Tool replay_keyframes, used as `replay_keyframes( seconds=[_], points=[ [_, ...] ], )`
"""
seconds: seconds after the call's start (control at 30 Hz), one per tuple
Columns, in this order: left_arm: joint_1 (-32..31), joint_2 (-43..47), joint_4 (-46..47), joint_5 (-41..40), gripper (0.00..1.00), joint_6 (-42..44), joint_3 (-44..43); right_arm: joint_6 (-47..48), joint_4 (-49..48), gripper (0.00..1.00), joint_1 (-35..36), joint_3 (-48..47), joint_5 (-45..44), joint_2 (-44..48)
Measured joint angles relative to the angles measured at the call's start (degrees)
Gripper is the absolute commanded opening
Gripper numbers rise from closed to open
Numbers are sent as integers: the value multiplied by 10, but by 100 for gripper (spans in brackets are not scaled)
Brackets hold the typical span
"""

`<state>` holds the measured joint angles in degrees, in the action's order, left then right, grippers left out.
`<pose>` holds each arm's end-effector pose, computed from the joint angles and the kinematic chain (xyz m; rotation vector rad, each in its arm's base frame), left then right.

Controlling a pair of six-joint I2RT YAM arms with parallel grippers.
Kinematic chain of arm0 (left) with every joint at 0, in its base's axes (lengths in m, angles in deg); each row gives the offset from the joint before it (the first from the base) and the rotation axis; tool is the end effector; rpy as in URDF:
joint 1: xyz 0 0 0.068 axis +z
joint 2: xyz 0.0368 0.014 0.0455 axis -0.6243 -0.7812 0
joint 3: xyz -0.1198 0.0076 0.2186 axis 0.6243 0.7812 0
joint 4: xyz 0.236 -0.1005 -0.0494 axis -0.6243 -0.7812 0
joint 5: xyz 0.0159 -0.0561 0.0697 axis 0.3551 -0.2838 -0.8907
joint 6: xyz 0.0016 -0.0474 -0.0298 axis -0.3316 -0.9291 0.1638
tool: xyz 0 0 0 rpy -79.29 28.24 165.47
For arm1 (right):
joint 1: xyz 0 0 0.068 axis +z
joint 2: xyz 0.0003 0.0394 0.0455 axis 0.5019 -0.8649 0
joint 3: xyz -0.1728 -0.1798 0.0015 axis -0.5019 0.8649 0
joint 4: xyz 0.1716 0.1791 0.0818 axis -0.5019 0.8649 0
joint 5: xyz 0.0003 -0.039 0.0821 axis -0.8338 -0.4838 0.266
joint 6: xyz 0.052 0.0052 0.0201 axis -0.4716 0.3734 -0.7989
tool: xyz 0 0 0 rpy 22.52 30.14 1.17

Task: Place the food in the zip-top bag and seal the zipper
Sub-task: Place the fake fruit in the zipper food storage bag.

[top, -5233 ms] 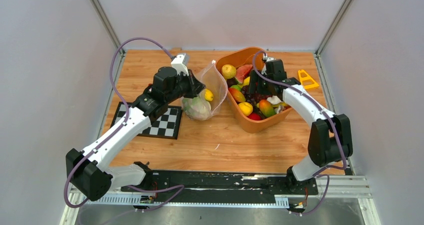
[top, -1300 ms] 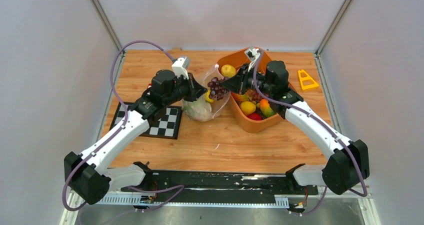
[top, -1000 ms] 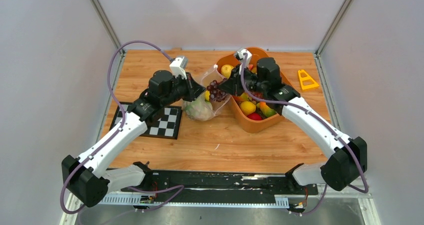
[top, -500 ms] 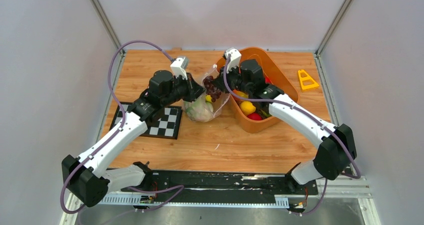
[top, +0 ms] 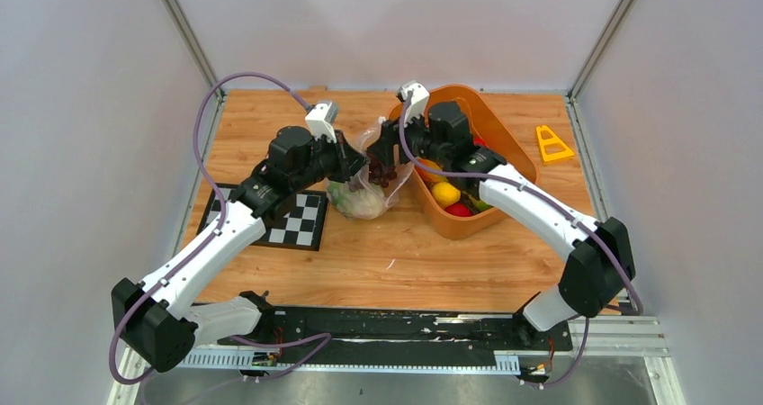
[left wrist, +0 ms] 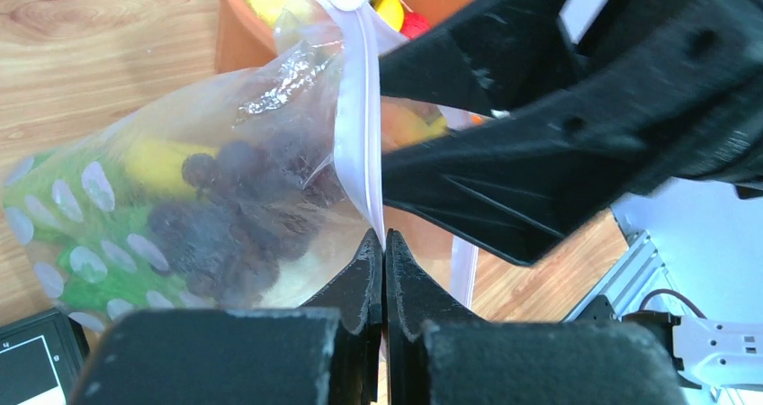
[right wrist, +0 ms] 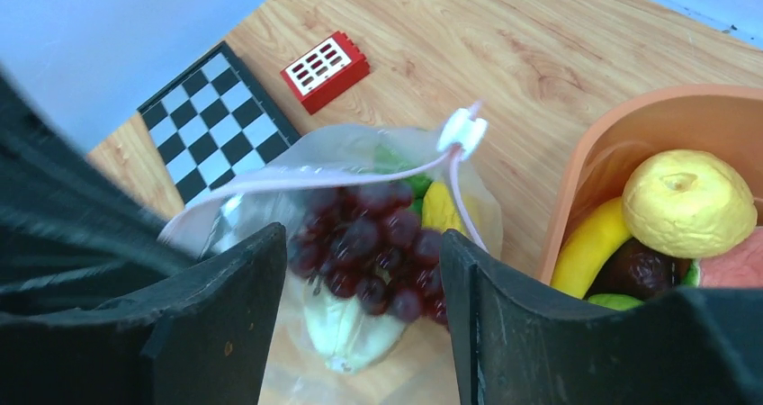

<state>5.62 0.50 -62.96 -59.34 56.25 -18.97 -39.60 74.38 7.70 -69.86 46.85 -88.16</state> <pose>0.2285 -0.1561 0.3352 0.1638 1.9513 -0.9077 0.2885 0.2349 0.3212 -0.6340 1.8474 0.7642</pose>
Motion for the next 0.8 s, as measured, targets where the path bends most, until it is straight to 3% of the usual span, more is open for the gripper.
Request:
replay_keyframes(
  seconds=[0.13, 0.4, 0.6, 0.7, 0.8],
  points=[
    [0, -4, 0, 0, 0, 0, 0, 3, 8, 63, -1, 31, 18, 57],
    [0, -5, 0, -2, 0, 0, 0, 9, 1, 50, -1, 57, 29, 155],
    [0, -6, 0, -2, 0, 0, 0, 10, -9, 46, -2, 97, -5, 189],
    [0, -7, 0, -2, 0, -1, 0, 10, -10, 49, -3, 126, -55, 210],
    [0, -11, 0, 0, 0, -1, 0, 9, -10, 68, -8, 139, -121, 222]
  ],
)
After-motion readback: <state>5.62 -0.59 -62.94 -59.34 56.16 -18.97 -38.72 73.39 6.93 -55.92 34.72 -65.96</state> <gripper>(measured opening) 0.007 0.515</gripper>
